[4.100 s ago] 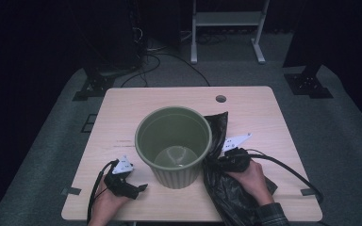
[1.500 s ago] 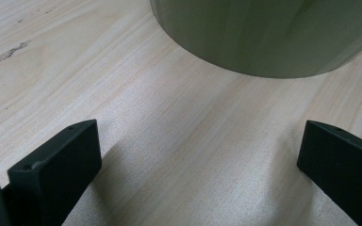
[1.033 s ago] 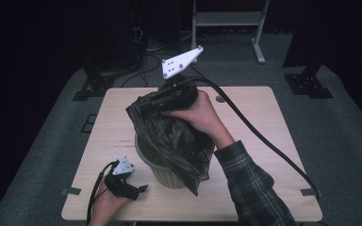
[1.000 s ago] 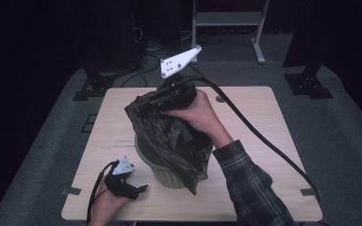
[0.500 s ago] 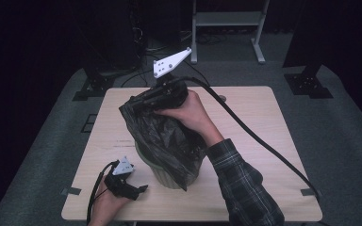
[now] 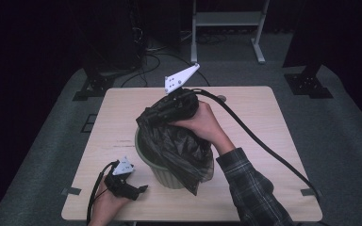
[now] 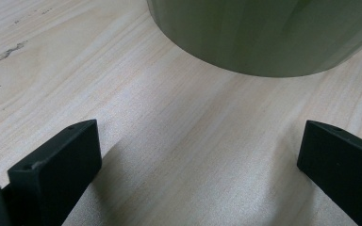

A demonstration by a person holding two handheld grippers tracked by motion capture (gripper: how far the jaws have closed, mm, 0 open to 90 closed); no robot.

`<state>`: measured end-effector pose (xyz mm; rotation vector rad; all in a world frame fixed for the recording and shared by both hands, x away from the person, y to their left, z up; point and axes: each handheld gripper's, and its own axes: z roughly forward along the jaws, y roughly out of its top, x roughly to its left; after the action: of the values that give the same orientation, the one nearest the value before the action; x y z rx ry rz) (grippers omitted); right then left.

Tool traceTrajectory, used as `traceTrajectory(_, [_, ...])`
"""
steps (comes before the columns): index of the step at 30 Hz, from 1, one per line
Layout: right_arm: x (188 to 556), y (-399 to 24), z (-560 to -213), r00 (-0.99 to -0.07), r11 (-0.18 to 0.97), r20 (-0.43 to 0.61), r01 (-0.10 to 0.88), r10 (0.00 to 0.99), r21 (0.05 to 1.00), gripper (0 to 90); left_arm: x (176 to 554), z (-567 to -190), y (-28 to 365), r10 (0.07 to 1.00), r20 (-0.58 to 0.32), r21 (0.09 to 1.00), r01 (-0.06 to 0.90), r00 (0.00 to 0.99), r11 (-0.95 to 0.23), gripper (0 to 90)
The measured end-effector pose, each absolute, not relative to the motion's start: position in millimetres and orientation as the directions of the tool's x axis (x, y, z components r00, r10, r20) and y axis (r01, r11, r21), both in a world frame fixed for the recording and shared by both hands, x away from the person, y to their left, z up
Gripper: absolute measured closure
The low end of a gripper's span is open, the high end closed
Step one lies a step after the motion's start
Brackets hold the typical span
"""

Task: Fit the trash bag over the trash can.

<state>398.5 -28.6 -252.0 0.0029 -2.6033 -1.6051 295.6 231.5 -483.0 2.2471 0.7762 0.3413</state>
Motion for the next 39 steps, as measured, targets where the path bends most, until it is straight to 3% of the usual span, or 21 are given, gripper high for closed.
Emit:
traceTrajectory(7, [400,-38,-268,-0.998,0.506,0.06,0.055,0.006,0.861,77.1,296,-483,231,0.623,0.015,0.711,0.43,0.782,-0.557,0.0])
traceTrajectory(15, [394,-46,-269,-0.997,0.552,0.057,0.074,0.047,0.831,46.0,296,-483,231,0.623,0.015,0.711,0.43,0.782,-0.557,0.0])
traceTrajectory(20, [388,-48,-269,-0.997,0.601,0.058,0.081,0.057,0.795,40.2,296,-483,232,0.623,0.015,0.711,0.43,0.782,-0.557,0.0])
traceTrajectory(33, [382,-88,-274,-0.994,0.573,0.079,0.108,0.075,0.812,41.0,295,-483,232,0.624,0.015,0.711,0.43,0.782,-0.556,0.0])
traceTrajectory(39, [383,-108,-283,-0.993,0.553,0.079,0.115,0.087,0.826,73.1,294,-478,238,0.63,0.002,0.723,0.434,0.777,-0.538,0.0])
